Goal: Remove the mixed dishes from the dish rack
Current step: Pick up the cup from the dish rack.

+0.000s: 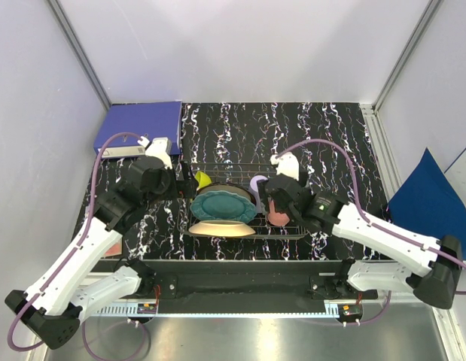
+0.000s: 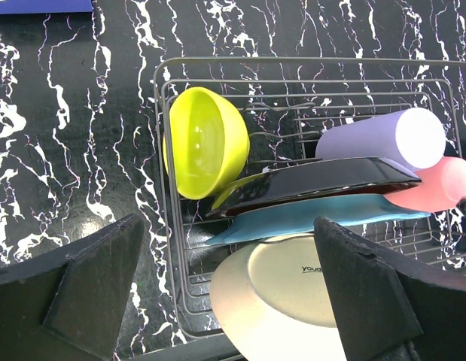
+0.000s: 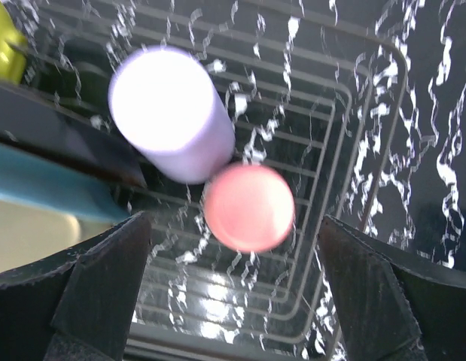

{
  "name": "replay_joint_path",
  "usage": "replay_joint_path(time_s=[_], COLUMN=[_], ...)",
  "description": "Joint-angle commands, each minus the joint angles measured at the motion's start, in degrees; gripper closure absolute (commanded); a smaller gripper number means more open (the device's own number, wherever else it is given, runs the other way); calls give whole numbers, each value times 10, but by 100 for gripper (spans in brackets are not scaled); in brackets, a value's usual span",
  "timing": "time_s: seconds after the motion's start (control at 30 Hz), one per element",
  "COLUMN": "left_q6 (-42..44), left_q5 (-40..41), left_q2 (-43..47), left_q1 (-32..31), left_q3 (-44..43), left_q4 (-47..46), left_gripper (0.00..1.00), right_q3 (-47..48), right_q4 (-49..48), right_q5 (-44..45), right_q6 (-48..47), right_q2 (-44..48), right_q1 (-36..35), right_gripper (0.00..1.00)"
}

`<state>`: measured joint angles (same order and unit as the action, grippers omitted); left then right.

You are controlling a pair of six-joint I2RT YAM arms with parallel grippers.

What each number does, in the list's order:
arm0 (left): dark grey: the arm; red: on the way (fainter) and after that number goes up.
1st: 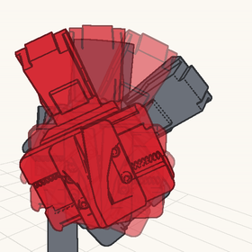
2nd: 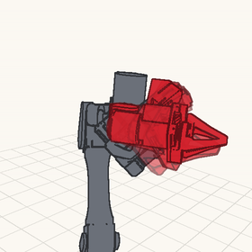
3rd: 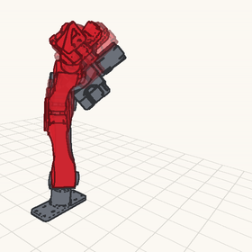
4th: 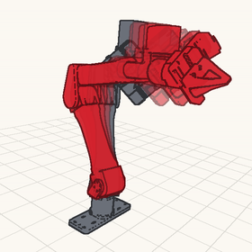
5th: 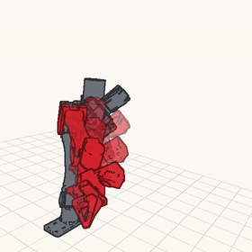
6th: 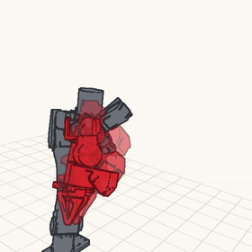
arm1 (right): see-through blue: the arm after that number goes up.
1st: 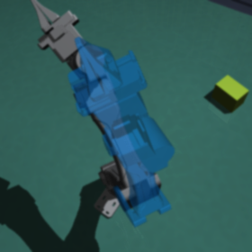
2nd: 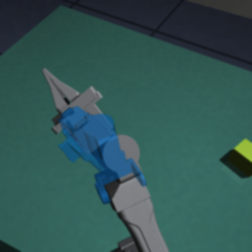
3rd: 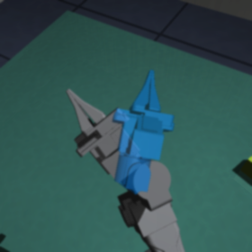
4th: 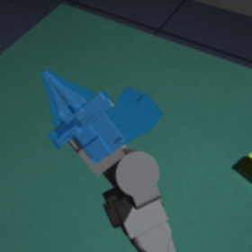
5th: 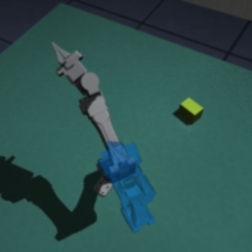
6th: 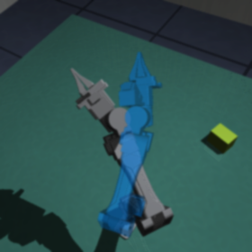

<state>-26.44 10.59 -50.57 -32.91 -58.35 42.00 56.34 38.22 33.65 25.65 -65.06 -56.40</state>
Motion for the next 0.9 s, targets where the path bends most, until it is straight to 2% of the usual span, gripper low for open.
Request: replay_joint_path(time_s=[0.0,0.27,0.53,0.87], left_q6=[4,4,4,-3], left_q5=[1,5,10,6], left_q2=[10,22,21,6], left_q1=[-1,-1,-1,-1], left_q3=[10,24,30,32], left_q4=[-17,-14,-11,-11], left_gripper=[1,1,1,1], right_q3=[46,58,65,96], right_q4=[-38,-110,-155,-176], right_q5=[38,-37,-95,-105], right_q6=[-31,-26,-24,-21], right_q2=[-46,-88,-101,-153], right_q1=[11,80,87,90], right_gripper=[0,0,0,0])
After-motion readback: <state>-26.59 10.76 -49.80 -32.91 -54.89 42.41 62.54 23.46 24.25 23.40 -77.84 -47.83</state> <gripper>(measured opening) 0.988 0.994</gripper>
